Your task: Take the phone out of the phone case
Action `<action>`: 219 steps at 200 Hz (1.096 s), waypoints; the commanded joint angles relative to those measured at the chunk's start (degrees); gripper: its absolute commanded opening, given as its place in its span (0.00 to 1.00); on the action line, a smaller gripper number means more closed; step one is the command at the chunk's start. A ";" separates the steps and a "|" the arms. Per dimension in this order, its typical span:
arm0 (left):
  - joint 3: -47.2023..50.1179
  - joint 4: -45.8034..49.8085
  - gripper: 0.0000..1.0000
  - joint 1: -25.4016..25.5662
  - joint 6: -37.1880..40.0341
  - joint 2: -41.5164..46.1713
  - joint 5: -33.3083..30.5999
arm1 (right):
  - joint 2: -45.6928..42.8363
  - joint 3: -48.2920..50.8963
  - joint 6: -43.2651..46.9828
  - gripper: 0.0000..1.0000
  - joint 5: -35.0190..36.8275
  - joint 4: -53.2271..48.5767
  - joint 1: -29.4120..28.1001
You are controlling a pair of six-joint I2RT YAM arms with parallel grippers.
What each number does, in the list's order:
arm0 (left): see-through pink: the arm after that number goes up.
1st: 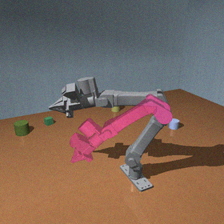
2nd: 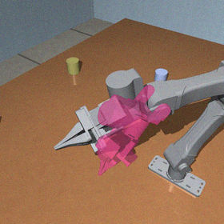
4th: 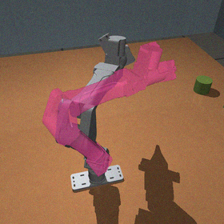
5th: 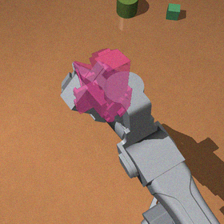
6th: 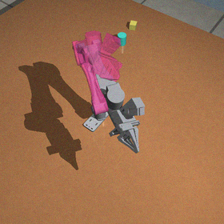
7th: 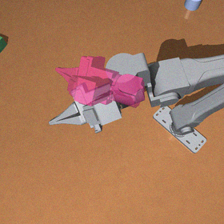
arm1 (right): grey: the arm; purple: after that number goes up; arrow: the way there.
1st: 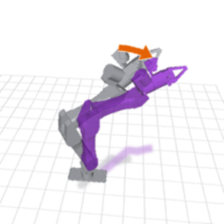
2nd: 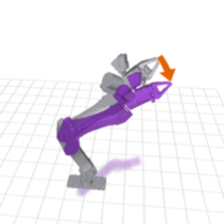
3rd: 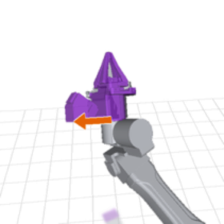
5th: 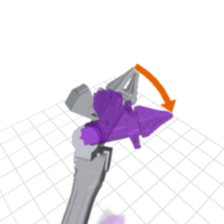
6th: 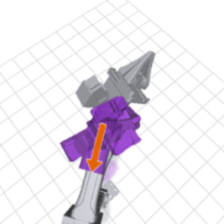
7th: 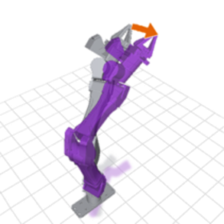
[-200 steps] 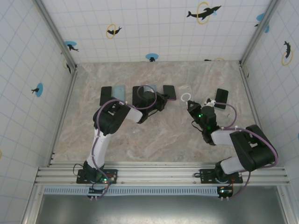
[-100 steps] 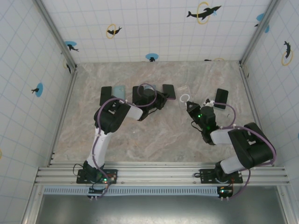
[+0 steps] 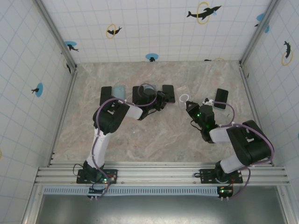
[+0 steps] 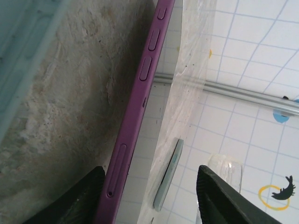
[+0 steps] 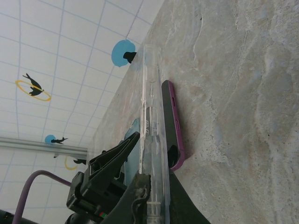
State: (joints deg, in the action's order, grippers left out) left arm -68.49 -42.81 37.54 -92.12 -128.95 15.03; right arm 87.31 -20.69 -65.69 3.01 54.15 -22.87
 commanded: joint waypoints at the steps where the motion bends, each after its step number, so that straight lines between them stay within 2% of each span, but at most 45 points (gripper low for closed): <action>1: -0.75 4.37 0.59 -0.18 1.16 3.62 1.07 | 1.18 -2.87 1.14 0.00 0.34 -0.48 0.20; 21: -1.65 10.13 0.66 -0.01 2.47 5.07 0.19 | 1.88 -3.58 1.20 0.00 -0.16 -1.15 0.22; 53: -0.62 10.96 0.70 0.24 1.39 5.72 0.54 | 3.50 -4.47 0.74 0.00 -0.67 -1.39 0.18; 119: 1.51 11.58 0.73 0.26 1.06 7.46 1.03 | 8.01 -7.34 4.05 0.00 1.43 -1.06 0.28; 219: 5.37 11.22 0.78 0.26 0.18 10.39 2.46 | 17.12 -10.99 4.17 0.00 3.48 3.71 0.45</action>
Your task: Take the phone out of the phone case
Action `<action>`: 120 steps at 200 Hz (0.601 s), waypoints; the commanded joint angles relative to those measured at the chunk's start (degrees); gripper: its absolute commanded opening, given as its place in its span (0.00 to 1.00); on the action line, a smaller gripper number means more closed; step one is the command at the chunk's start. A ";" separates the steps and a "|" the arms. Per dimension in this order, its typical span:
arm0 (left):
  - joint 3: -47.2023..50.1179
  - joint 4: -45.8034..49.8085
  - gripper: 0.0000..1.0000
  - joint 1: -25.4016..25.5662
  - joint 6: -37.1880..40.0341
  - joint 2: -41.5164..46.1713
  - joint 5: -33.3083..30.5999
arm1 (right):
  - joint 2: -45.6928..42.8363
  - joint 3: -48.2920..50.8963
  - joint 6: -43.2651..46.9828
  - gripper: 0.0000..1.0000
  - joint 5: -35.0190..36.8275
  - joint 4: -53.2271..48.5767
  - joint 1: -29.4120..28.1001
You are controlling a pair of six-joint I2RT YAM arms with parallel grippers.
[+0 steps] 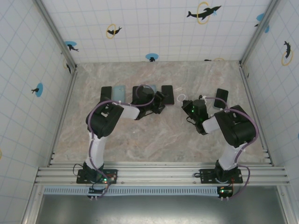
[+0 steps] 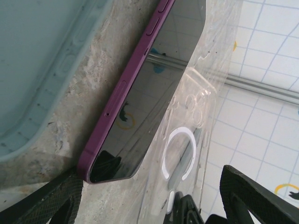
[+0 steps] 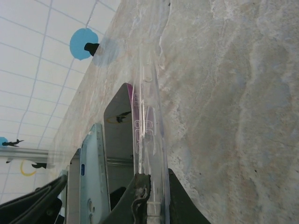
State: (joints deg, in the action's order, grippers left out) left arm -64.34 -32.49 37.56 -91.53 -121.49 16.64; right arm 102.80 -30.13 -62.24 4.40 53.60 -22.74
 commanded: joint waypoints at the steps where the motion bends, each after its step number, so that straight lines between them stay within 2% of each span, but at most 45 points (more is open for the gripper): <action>1: 1.36 0.92 0.78 0.23 -0.41 2.98 0.85 | 1.66 -1.57 0.72 0.00 2.09 4.37 0.32; 46: 3.07 0.33 0.79 0.06 0.03 4.22 0.93 | 5.08 -2.93 0.10 0.06 2.38 6.72 0.59; 96: 3.34 1.94 0.79 -0.01 2.41 6.27 0.50 | 7.24 -5.02 2.22 0.30 0.31 6.37 1.18; 120: 3.25 2.72 0.79 -0.10 3.54 7.21 0.48 | 6.02 -5.86 4.39 0.38 -0.29 3.56 1.30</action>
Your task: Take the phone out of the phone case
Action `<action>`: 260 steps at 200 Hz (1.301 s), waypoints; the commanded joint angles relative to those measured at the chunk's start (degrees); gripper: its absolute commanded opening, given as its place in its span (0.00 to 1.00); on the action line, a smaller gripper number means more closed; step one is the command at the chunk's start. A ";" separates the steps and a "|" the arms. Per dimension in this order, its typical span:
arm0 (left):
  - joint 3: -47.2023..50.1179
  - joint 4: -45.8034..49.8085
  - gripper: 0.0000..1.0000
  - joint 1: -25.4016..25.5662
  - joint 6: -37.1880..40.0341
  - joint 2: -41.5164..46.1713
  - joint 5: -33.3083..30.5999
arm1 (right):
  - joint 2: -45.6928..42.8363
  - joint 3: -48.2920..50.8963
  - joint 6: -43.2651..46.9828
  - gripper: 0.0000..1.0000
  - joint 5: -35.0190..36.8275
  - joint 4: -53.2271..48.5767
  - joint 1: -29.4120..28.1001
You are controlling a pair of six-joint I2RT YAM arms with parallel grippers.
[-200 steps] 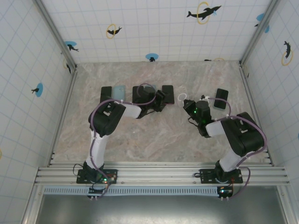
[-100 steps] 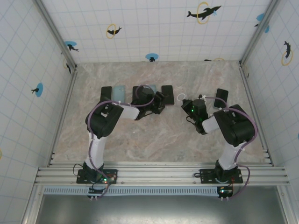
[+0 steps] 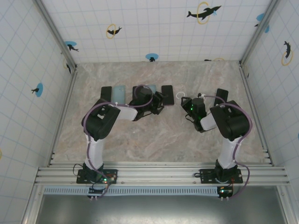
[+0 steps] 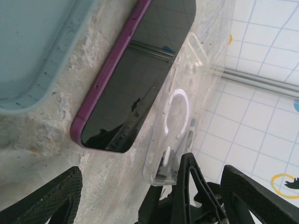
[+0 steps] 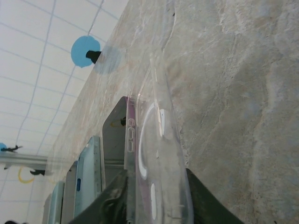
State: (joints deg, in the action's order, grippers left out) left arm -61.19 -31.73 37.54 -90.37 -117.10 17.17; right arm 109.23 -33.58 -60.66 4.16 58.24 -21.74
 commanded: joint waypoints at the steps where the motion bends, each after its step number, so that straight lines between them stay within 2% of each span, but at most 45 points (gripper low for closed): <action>1: 0.10 1.99 0.79 -0.09 2.43 2.87 -0.04 | -0.46 -2.43 2.96 0.38 -0.08 -1.18 0.25; 69: -0.27 2.61 0.79 -0.44 3.86 3.87 0.43 | -5.02 -4.68 10.59 0.58 2.34 -13.54 0.36; 150: -1.48 5.20 0.79 -0.80 6.89 5.82 0.00 | -8.95 -6.15 17.23 0.66 2.86 -21.47 1.85; 162: -1.66 6.45 0.80 -0.79 9.36 7.06 -0.82 | -10.41 -6.77 19.61 0.67 1.92 -23.78 2.57; 177: -2.14 8.70 0.81 -0.77 13.47 8.92 -2.31 | -13.12 -7.60 23.73 0.73 1.78 -28.29 3.51; 193: -3.02 11.48 0.82 -0.80 18.80 10.75 -3.44 | -16.06 -8.78 28.61 0.82 5.37 -35.06 4.83; 202: -3.68 13.30 0.87 -0.78 21.36 11.66 -3.97 | -17.62 -9.31 30.52 0.85 6.90 -38.62 6.11; 229: -2.98 13.98 0.92 -1.66 25.53 13.41 -2.14 | -21.34 -9.79 36.22 0.96 7.80 -44.83 10.98; 260: -1.66 13.01 0.98 -2.46 29.61 15.29 -1.23 | -22.28 -10.54 40.60 1.00 11.12 -51.28 17.02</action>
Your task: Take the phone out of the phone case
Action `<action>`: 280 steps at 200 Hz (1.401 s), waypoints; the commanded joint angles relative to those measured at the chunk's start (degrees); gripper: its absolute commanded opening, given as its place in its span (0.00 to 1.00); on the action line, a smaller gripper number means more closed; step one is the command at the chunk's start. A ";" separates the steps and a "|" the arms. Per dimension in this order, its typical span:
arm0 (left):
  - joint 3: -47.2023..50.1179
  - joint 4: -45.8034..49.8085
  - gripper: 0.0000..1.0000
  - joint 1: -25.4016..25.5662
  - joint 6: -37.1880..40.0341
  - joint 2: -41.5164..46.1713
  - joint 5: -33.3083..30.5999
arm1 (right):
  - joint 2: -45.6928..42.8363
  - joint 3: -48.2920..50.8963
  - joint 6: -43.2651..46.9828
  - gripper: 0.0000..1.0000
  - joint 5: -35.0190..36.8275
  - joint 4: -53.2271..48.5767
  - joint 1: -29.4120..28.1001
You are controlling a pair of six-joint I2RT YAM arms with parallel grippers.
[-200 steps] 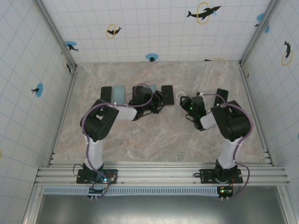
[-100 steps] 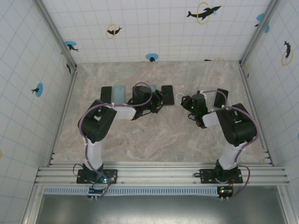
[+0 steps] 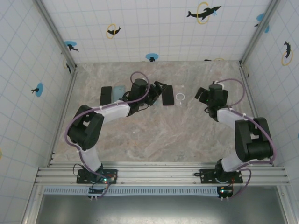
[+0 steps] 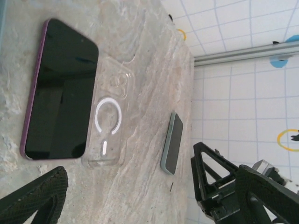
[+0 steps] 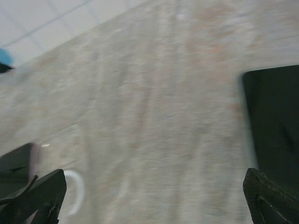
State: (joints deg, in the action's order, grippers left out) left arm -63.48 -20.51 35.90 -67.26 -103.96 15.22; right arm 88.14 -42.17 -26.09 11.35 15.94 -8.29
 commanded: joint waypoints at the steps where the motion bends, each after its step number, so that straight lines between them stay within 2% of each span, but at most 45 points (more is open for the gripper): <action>1: 0.64 1.71 0.98 -0.83 6.65 2.21 0.79 | -1.20 -1.95 6.12 1.00 4.15 -9.13 3.69; 32: 0.17 -0.17 0.98 -0.85 7.38 1.78 4.24 | -0.39 -2.44 8.97 0.99 7.08 -11.11 8.29; 81: 0.48 -2.63 0.98 -1.38 5.64 0.21 7.42 | 5.76 -6.19 9.28 0.99 2.85 -11.12 11.40; 145: 1.04 -3.66 0.98 -1.98 5.28 -0.28 8.40 | 13.33 -11.66 9.65 1.00 2.95 -14.05 12.16; 216: 1.54 -4.28 0.97 -2.06 4.86 -0.02 9.41 | 18.05 -14.62 10.18 0.91 1.76 -16.22 12.49; 280: 1.03 -4.36 0.97 -2.11 4.76 -0.19 9.59 | 20.84 -15.78 11.24 0.83 4.27 -19.59 12.43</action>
State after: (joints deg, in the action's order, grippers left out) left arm -62.50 -23.70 34.28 -61.95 -103.63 23.62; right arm 107.28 -57.06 -15.38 13.43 -0.05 3.79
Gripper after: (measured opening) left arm 0.974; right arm 0.847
